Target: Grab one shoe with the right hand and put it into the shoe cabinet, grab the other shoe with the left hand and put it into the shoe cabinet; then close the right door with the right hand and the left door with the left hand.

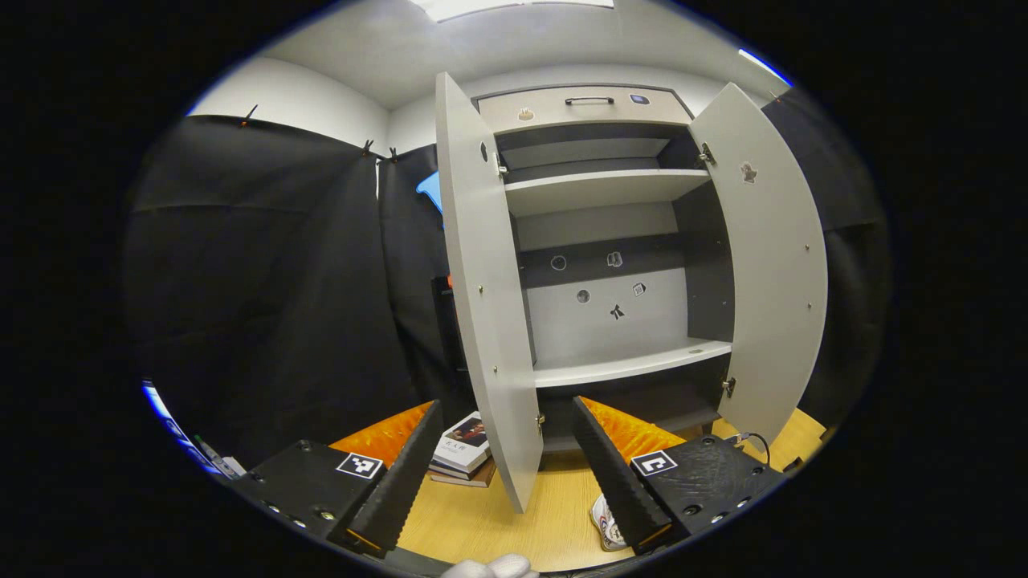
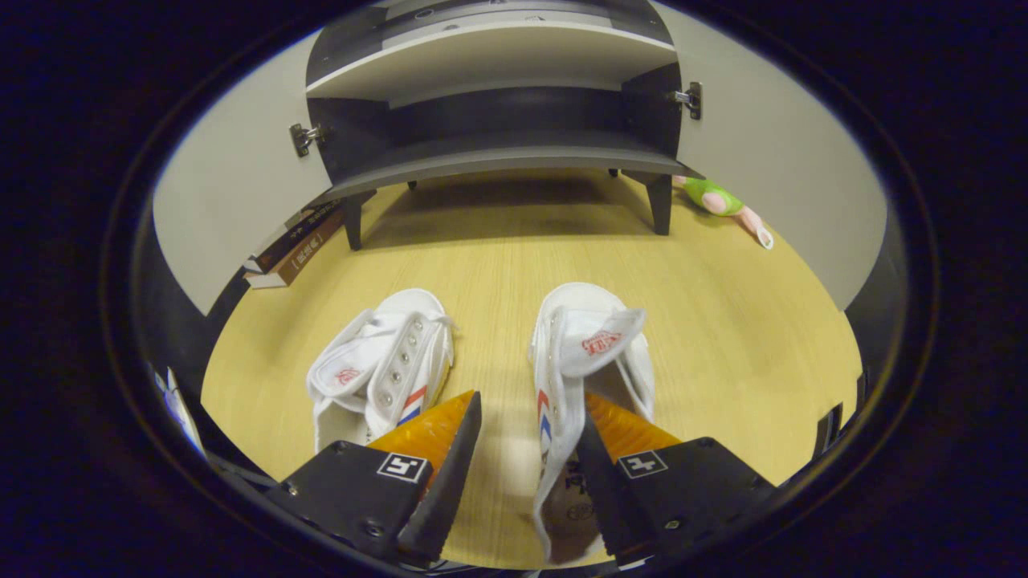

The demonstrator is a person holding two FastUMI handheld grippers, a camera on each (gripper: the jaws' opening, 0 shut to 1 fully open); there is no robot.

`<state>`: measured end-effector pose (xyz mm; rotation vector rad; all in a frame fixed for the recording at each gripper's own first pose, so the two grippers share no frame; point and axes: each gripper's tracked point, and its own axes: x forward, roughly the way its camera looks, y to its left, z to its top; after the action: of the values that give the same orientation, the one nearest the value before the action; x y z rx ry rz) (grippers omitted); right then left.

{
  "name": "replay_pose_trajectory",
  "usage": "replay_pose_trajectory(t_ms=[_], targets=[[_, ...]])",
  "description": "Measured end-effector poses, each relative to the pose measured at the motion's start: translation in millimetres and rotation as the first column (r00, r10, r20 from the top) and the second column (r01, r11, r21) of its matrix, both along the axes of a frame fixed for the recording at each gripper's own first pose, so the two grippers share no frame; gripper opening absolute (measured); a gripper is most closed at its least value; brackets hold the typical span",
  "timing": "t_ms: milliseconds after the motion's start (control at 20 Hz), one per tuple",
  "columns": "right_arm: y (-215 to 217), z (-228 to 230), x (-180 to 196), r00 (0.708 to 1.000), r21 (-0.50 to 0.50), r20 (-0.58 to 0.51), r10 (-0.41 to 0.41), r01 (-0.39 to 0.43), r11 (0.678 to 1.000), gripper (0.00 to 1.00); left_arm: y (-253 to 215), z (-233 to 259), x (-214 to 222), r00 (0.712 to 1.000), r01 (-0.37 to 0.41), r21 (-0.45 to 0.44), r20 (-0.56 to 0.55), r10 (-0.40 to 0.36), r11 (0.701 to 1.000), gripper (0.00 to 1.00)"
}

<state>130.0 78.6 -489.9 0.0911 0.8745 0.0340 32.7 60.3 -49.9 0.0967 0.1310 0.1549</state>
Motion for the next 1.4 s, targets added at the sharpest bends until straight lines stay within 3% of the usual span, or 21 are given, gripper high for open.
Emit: replay_pose_trajectory(t_ms=[50, 100, 150, 200, 300, 350, 400, 450, 600, 950, 1150, 1300, 1350, 1400], targets=[[-2, -1, 4, 1.000, -0.003, 0.004, -0.001, 0.001, 1.000, 0.66, -1, -1, 3, 1.000, -0.002, -0.001, -0.003, 0.002, 1.000, 0.96], [-7, -2, 8, 1.000, -0.021, 0.008, -0.012, 0.012, 1.000, 0.71, -2, -2, 5, 1.000, -0.002, -0.006, -0.007, 0.002, 1.000, 0.96], [-9, -4, 11, 1.000, -0.026, 0.013, -0.015, 0.015, 1.000, 0.69, -4, -3, 8, 1.000, -0.001, -0.011, -0.007, 0.001, 1.000, 1.00], [-10, -6, 12, 1.000, -0.024, 0.014, -0.014, 0.015, 1.000, 0.66, -6, -5, 11, 1.000, 0.001, -0.015, -0.015, -0.001, 1.000, 0.96], [-12, -9, 13, 1.000, 0.001, 0.005, -0.026, 0.026, 1.000, 0.54, -8, -7, 15, 1.000, 0.004, -0.009, -0.028, -0.004, 1.000, 0.96], [-9, -9, 16, 1.000, 0.026, 0.011, -0.019, 0.018, 0.999, 0.26, -9, -7, 17, 0.999, 0.003, -0.006, -0.032, -0.003, 1.000, 0.96], [-7, -11, 14, 1.000, 0.036, 0.014, -0.001, 0.001, 0.999, 0.23, -10, -7, 18, 1.000, 0.004, -0.005, -0.031, -0.004, 1.000, 0.96], [-8, -11, 13, 1.000, 0.025, 0.017, 0.012, -0.012, 1.000, 0.13, -11, -6, 18, 1.000, 0.004, -0.006, -0.030, -0.004, 1.000, 0.96], [-11, -7, 13, 1.000, 0.052, 0.006, 0.029, -0.030, 0.998, 0.05, -17, -3, 16, 1.000, 0.011, -0.004, -0.029, -0.011, 1.000, 0.96], [-24, 48, 10, 0.995, 0.035, 0.086, 0.047, -0.051, 0.998, 0.07, -24, -2, 10, 0.999, 0.027, -0.011, -0.018, -0.027, 1.000, 0.96], [-25, 111, 12, 0.980, 0.008, 0.185, 0.071, -0.074, 0.997, 0.07, -27, 2, 4, 0.999, 0.035, -0.011, -0.001, -0.035, 0.999, 0.96], [-24, 171, 23, 0.957, -0.009, 0.278, 0.081, -0.082, 0.997, 0.07, -32, 4, 1, 0.999, 0.044, -0.023, 0.009, -0.044, 0.999, 1.00], [-22, 191, 27, 0.948, -0.015, 0.306, 0.086, -0.086, 0.996, 0.07, -33, 6, 1, 0.999, 0.046, -0.030, 0.014, -0.046, 0.998, 0.96], [-21, 211, 34, 0.938, -0.022, 0.335, 0.090, -0.088, 0.996, 0.07, -35, 8, -1, 0.999, 0.050, -0.036, 0.020, -0.049, 0.998, 1.00]])
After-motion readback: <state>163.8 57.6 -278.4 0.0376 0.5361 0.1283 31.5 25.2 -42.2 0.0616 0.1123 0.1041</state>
